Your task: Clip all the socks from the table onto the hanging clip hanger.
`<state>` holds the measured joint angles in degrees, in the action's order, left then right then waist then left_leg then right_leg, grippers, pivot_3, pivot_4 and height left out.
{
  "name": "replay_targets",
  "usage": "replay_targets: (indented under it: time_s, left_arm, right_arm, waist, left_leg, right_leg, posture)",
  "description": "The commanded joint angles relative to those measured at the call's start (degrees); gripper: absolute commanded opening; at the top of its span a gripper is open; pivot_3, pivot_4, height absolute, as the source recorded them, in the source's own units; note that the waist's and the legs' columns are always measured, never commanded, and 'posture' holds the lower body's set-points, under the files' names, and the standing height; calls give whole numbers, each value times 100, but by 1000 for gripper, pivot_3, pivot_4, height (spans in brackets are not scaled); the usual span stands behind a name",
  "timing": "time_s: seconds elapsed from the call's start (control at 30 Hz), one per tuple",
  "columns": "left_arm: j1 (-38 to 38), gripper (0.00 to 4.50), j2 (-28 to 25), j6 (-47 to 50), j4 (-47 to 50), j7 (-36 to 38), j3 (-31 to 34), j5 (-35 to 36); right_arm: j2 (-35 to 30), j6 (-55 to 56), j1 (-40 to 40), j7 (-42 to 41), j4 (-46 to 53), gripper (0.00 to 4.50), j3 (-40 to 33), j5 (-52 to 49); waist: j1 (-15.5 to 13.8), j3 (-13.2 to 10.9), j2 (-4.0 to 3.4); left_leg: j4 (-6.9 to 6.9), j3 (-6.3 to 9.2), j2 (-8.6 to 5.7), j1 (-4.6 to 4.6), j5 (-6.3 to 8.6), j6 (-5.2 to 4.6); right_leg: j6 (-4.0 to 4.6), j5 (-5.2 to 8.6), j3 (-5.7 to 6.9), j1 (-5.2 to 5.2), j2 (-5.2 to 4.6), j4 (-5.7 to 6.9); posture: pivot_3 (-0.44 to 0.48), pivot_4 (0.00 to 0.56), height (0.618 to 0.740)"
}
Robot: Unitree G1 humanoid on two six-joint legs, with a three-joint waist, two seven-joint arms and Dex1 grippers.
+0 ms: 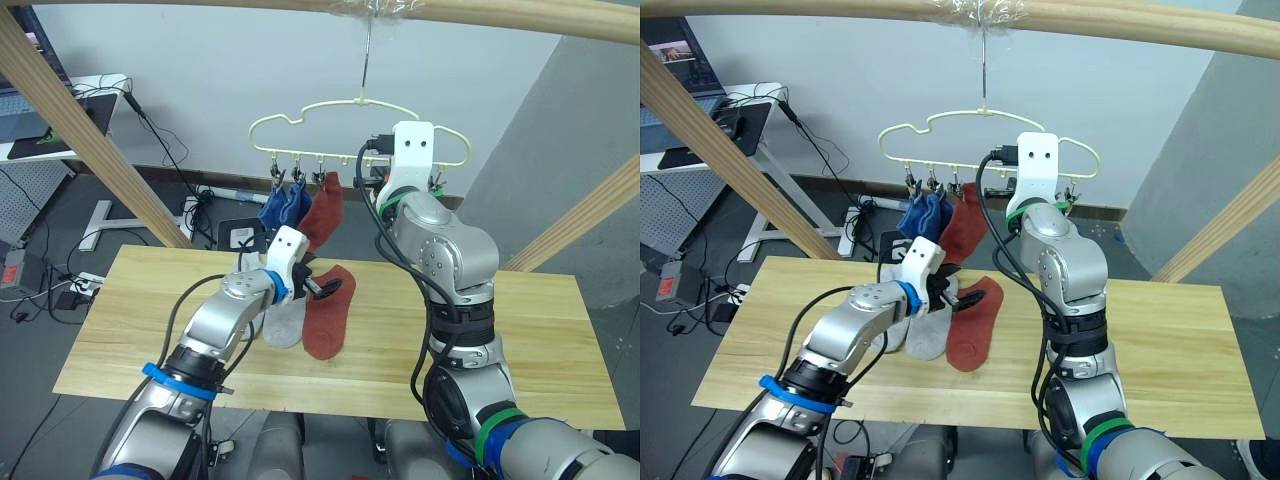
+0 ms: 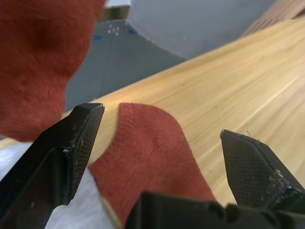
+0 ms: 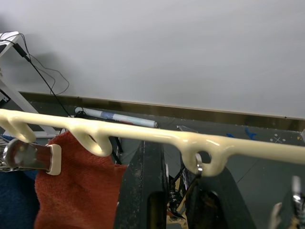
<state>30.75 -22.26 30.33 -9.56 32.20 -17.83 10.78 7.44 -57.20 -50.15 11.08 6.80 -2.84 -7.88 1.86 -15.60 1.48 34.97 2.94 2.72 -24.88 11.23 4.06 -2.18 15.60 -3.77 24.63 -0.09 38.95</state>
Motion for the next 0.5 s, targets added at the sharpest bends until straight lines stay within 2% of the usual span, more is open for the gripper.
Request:
replay_targets:
  time_s: [0.03, 0.3, 0.5]
  left_arm:
    - [210, 4500, 94, -163, -403, 127, -245, -427]
    - [396, 4500, 416, -271, -1104, 250, -344, -878]
    - [583, 4500, 526, -120, -1543, 474, -681, -1353]
  right_arm:
    - [110, -7, -150, -8, 346, 89, 28, -34]
    - [138, -73, -129, 24, 430, 89, 12, -36]
    - [138, -104, -129, 44, 469, 89, -8, -34]
  waist:
    - [2, 0, 0]
    - [-1, 0, 0]
    - [5, 0, 0]
  left_leg:
    - [0, 1, 0, 0, 0, 0]
    - [0, 2, 0, 0, 0, 0]
    - [0, 2, -1, 0, 0, 0]
  right_leg:
    - [0, 0, 1, 0, 0, 1]
    - [0, 0, 2, 0, 1, 2]
    - [-1, 0, 2, 0, 1, 3]
  posture:
    - [48, 276, 740]
    - [30, 283, 740]
    - [19, 283, 740]
